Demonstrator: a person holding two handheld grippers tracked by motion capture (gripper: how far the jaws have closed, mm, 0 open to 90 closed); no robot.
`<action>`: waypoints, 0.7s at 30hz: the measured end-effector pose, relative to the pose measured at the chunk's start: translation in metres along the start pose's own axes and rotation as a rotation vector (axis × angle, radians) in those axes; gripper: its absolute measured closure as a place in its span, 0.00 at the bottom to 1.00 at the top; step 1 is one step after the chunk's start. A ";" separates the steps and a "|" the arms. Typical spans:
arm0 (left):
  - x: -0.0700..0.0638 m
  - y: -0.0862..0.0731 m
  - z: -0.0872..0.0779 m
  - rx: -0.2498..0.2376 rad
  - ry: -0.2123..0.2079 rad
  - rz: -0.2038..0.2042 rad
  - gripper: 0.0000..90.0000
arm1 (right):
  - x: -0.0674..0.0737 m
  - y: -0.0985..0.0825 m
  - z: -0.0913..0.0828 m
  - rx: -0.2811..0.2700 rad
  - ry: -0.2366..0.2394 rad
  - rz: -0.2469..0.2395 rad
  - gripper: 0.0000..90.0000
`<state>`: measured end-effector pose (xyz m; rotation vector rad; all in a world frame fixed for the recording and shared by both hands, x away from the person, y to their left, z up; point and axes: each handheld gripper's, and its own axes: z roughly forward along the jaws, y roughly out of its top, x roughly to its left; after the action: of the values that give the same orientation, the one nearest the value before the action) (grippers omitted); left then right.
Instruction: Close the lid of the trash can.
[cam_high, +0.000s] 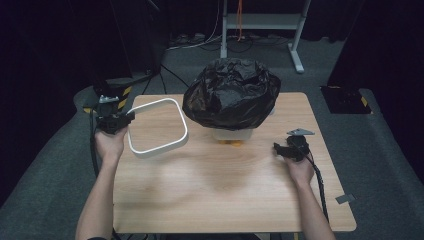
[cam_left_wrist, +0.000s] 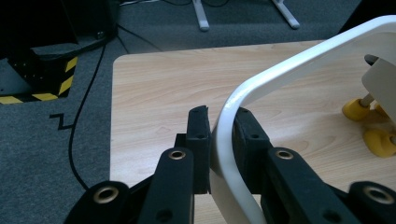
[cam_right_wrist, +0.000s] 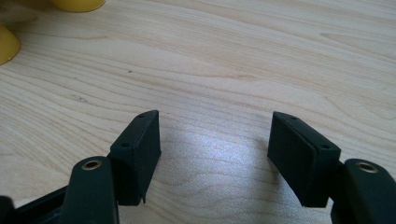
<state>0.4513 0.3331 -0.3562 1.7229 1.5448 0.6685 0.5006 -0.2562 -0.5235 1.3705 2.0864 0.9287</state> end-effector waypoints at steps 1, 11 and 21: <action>0.001 0.000 -0.001 -0.001 -0.001 -0.004 0.87 | 0.000 0.000 0.000 0.000 0.000 0.000 0.38; -0.003 0.013 -0.007 -0.012 -0.011 0.009 0.87 | 0.000 0.000 0.000 0.001 0.000 -0.002 0.38; -0.002 0.037 -0.012 -0.032 -0.032 -0.011 0.87 | 0.000 0.000 0.000 0.000 -0.001 0.000 0.38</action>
<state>0.4641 0.3326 -0.3196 1.6930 1.5125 0.6534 0.5006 -0.2563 -0.5235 1.3705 2.0863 0.9279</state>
